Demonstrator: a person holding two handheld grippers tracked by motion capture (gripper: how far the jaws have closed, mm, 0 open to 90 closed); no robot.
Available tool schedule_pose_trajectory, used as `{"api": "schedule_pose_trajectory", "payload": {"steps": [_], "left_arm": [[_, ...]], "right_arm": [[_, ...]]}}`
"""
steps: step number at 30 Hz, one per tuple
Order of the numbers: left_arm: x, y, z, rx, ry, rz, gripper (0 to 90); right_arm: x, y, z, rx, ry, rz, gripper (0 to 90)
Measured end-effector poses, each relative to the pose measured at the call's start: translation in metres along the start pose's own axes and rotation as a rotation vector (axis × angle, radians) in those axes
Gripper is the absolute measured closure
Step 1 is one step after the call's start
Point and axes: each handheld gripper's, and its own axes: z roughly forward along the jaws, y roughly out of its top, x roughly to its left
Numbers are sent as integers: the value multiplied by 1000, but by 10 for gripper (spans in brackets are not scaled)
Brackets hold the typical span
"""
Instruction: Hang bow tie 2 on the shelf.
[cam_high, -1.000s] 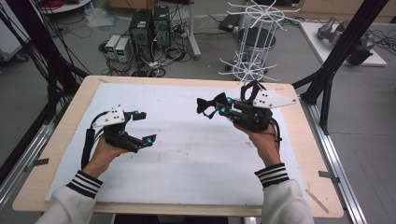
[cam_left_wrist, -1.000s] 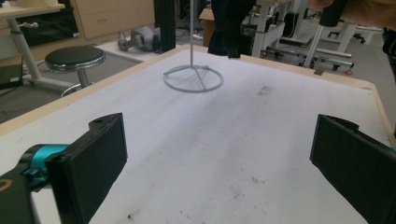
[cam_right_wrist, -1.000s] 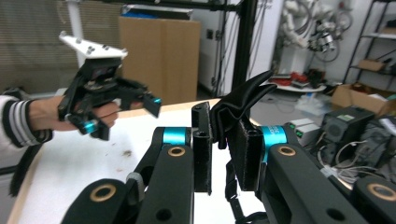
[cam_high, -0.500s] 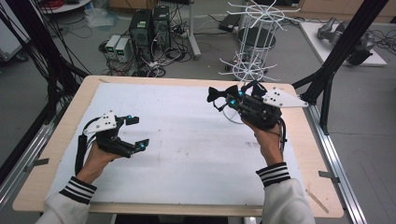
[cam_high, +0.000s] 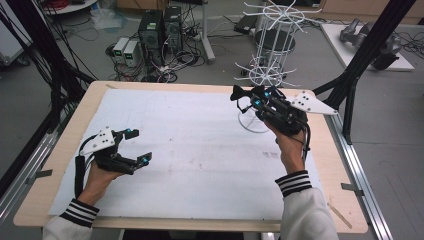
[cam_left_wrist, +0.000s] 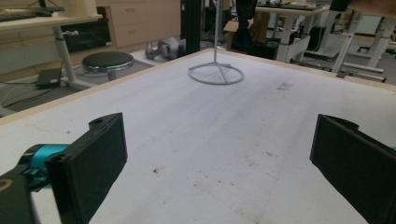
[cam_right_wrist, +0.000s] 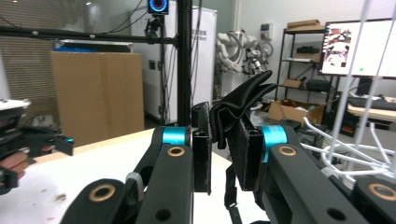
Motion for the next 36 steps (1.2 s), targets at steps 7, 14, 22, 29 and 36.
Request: {"api": "schedule_pose_trajectory", "payload": {"steps": [7, 14, 22, 29, 36], "left_arm": [[-3, -14, -12, -81, 80, 9, 44], [-3, -23, -19, -87, 111, -4, 44], [-3, -28, -22, -113, 146, 3, 44], [-2, -35, -22, -134, 180, 1, 44], [-1, -39, -20, -151, 190, -8, 44]], "right_arm": [[-5, -1, 0, -15, -51, 5, 799], [-12, 1, 3, -13, -90, 15, 799], [-20, 6, 6, -4, -142, 18, 799], [-27, 2, 11, 0, -173, 40, 799], [-32, -3, 16, 14, -200, 62, 799]]}}
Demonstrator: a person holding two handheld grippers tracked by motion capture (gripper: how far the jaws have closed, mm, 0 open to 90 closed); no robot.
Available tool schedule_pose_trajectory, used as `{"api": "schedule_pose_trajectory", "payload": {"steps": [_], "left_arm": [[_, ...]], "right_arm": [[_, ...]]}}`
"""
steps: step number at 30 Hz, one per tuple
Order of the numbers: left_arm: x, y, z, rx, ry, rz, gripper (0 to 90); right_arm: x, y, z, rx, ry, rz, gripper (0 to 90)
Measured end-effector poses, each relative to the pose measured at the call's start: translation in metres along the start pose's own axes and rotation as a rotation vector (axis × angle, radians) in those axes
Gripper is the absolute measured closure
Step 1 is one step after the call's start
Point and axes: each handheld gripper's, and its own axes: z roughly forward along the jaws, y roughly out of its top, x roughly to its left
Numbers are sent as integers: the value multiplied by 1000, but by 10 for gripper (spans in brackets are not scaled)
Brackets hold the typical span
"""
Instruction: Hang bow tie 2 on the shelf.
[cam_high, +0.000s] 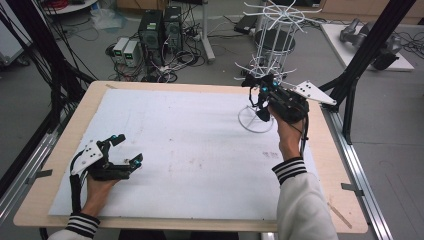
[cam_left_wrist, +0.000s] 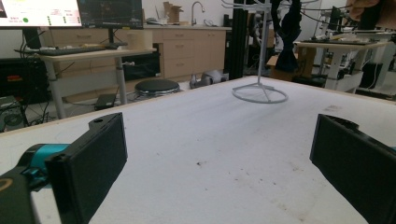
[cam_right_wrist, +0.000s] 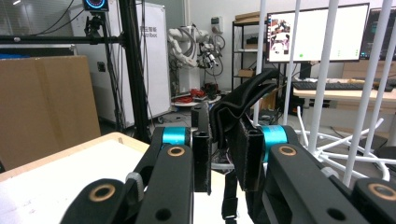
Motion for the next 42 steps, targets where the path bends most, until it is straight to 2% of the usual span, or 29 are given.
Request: {"api": "schedule_pose_trajectory", "payload": {"steps": [18, 20, 23, 26, 29, 34, 36, 38, 42], "left_arm": [[-1, -3, -1, -20, 18, -10, 44], [-2, -3, -1, -24, 16, -8, 44], [-2, -3, -1, -24, 15, -8, 44], [-2, -3, -1, -29, 11, -14, 44], [-2, -2, -2, -35, 12, -14, 44], [-1, -2, -3, -43, 13, -18, 44], [-1, -2, -2, -41, 11, -19, 44], [-2, -2, -2, -34, 11, -15, 44], [-3, -3, -7, -51, 31, -17, 44]], "right_arm": [[-5, -3, 1, 18, -29, 5, 762], [-4, -3, 2, 19, -35, 2, 696], [-4, -3, 4, 21, -52, 9, 395], [-1, -2, 5, 64, -76, -49, 211], [4, 1, 2, 65, -76, -89, 117], [10, 5, -5, 83, -53, -138, 101], [14, 7, -10, 82, -41, -142, 101], [21, 9, -17, 70, -29, -158, 101], [29, 6, -38, 62, -15, -160, 102]]}}
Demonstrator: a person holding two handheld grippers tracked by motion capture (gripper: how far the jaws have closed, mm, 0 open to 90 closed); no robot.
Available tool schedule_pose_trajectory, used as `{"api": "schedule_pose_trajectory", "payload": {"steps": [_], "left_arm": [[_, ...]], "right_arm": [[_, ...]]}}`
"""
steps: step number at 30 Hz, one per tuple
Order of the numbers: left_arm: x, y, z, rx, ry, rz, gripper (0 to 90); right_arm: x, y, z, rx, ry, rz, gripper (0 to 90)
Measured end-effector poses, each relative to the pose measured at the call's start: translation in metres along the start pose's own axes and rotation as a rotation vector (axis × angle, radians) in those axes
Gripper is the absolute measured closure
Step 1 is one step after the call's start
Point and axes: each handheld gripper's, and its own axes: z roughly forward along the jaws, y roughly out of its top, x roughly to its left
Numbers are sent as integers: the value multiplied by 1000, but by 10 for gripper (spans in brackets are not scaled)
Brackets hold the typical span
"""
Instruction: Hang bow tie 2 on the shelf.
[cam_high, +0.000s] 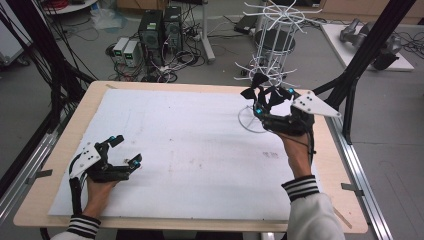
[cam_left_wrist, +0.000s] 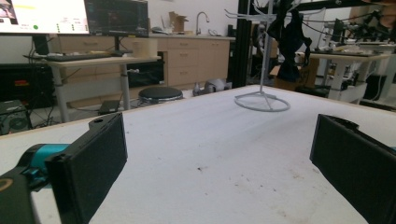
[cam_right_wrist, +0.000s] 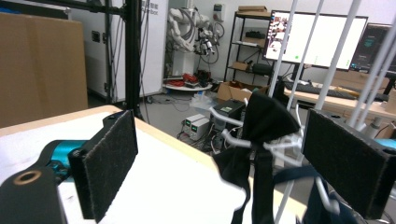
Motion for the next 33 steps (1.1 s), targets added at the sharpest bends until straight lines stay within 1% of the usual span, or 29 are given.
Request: {"api": "schedule_pose_trajectory", "payload": {"steps": [1, 3, 6, 8, 11, 13, 14, 15, 18, 19, 22, 26, 28, 29, 30, 33], "left_arm": [[0, 0, -1, -4, 3, -2, 44], [1, -2, -3, -11, 7, -8, 44], [1, -2, -5, -11, 7, -5, 44], [1, -2, -6, -14, 6, -2, 44], [0, -3, -8, -18, 6, -7, 44], [-1, -3, -8, -22, 4, -9, 44], [-1, -4, -9, -23, 0, -19, 44], [-1, -4, -9, -28, -7, -30, 44], [-1, -5, -9, -24, -7, -36, 44], [-2, -6, -9, -23, -6, -42, 44], [-3, -7, -9, -27, -7, -43, 44], [-3, -10, -10, -30, -4, -44, 44], [-4, -11, -10, -31, -7, -42, 44], [-4, -12, -10, -27, -7, -38, 44], [-4, -12, -10, -27, -9, -39, 44], [-5, -13, -10, -21, -2, -37, 44]], "right_arm": [[2, -3, -6, -3, 0, 7, 102], [4, -12, -18, 3, -11, 5, 102], [9, -34, -40, 12, -38, -31, 102], [14, -47, -52, 6, -47, -23, 102], [26, -76, -70, -28, -61, -22, 102], [33, -95, -79, -33, -80, -30, 102], [36, -104, -82, -34, -84, -23, 102], [38, -111, -84, -43, -88, -21, 102], [40, -126, -85, -30, -86, -10, 102], [39, -128, -84, -29, -89, -12, 102], [35, -137, -82, -31, -105, 13, 102], [34, -150, -82, -37, -126, 50, 102], [34, -155, -82, -33, -134, 50, 102], [34, -156, -82, -23, -131, 56, 102], [33, -157, -82, -19, -133, 47, 102], [33, -160, -81, -9, -133, 39, 102]]}}
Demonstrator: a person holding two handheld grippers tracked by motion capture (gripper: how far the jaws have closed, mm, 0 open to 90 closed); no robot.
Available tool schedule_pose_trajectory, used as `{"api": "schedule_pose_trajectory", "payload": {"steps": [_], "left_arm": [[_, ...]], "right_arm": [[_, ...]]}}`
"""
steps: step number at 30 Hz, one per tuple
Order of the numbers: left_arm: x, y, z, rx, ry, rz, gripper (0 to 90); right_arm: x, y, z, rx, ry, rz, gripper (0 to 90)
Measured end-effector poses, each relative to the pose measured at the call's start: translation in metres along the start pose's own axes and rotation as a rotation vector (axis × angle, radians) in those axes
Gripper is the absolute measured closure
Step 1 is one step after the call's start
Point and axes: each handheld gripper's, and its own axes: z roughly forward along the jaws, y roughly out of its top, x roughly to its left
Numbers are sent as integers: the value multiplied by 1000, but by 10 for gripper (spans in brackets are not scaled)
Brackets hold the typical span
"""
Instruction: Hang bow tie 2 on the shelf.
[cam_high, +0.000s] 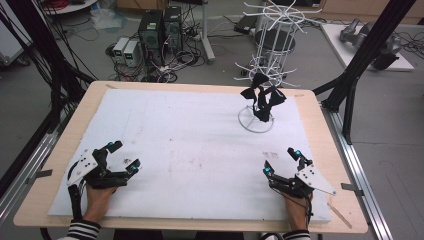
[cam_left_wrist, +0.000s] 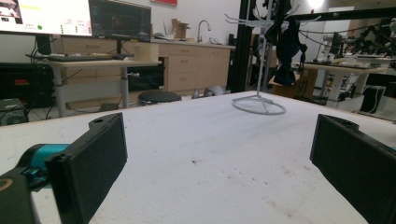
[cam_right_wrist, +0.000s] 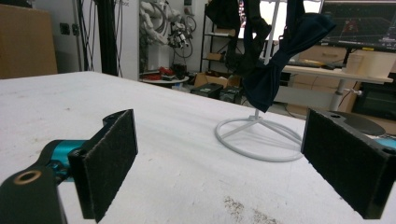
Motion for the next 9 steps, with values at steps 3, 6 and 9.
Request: {"api": "schedule_pose_trajectory", "payload": {"steps": [3, 6, 9], "left_arm": [[-1, -1, 0, -4, 6, 3, 44], [-1, -1, 0, 3, 6, 7, 44], [-1, -1, 0, 12, 9, 8, 44]], "right_arm": [[1, -3, 1, 8, 5, -13, 102], [1, -3, 0, 0, 4, -11, 102], [1, -4, -1, -6, -1, -6, 102]]}}
